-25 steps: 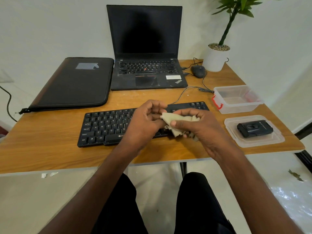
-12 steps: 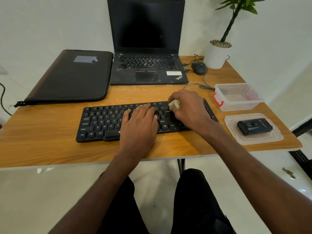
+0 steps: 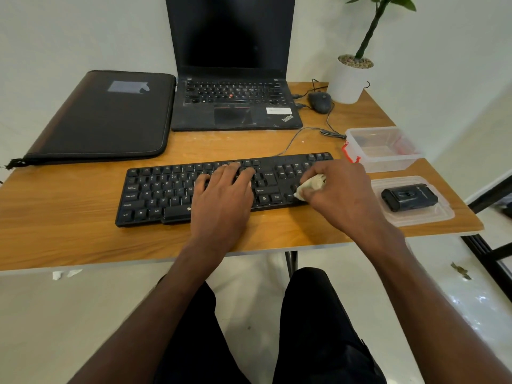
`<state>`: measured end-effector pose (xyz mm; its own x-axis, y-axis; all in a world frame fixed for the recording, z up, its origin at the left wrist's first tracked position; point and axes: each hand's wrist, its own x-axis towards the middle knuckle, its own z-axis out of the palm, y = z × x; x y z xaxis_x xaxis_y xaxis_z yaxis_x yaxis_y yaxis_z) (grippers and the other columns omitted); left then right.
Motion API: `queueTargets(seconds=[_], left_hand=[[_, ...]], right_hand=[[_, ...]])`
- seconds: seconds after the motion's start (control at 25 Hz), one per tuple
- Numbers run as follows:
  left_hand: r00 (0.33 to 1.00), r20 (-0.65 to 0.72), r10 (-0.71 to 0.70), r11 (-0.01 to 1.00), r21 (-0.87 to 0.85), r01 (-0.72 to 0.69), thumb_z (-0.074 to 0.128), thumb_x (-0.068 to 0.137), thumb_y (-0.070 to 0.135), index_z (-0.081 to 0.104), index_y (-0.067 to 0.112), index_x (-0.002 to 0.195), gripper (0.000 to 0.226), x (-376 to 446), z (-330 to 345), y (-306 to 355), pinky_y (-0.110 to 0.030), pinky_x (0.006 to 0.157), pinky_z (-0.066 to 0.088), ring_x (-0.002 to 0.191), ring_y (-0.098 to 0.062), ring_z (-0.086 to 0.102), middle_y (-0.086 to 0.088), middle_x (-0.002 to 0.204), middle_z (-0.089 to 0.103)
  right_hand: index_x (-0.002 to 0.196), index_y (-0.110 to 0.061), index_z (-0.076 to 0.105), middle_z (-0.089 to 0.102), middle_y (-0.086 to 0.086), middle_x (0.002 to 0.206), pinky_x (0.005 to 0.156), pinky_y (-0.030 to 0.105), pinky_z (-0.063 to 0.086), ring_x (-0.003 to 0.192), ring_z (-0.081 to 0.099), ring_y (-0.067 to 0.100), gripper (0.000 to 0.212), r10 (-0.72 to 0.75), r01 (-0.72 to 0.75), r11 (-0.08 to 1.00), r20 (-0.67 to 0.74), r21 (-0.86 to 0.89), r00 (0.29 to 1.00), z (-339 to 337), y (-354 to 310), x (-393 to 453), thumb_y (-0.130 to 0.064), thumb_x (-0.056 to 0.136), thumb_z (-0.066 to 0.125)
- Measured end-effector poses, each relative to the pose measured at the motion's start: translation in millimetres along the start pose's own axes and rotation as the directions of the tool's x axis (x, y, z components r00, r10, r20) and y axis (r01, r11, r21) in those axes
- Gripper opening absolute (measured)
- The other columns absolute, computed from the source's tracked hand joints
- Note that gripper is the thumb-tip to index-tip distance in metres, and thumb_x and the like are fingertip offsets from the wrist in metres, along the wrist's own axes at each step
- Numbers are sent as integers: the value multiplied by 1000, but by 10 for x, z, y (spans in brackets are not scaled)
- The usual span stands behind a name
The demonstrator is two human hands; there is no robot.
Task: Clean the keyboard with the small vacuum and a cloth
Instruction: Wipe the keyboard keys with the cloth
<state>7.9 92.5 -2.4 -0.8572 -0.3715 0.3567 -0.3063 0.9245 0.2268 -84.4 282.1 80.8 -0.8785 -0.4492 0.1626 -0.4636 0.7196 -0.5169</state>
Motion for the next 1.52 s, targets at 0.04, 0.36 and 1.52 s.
queueTargets(seconds=[0.04,0.36,1.52], left_hand=[[1000,-1,4,1000,-3,-4,36,111,34,55,29,148,41,4,-4,-10,-56,120,32,144,-21,48,-2,154,54],[1000,-9,13,1000,-18,-13,39,103,72,57,32,145,61,-6,0,-11,-54,124,27,144,-20,49,1,153,55],[999,-35,31,1000,3,-31,35,95,86,58,33,141,74,-15,8,8,-53,123,25,140,-21,51,1,150,57]], right_hand=[[98,-29,79,72,-9,96,67,21,45,86,63,8,15,-10,11,1000,-51,19,999,3,19,12,-25,84,82],[111,-23,77,70,2,121,76,28,37,108,63,23,32,-3,-6,977,-42,-213,999,32,53,160,-9,83,81],[114,-25,76,72,4,121,90,35,57,111,65,22,30,-69,129,945,203,-301,977,-53,-17,120,-15,86,80]])
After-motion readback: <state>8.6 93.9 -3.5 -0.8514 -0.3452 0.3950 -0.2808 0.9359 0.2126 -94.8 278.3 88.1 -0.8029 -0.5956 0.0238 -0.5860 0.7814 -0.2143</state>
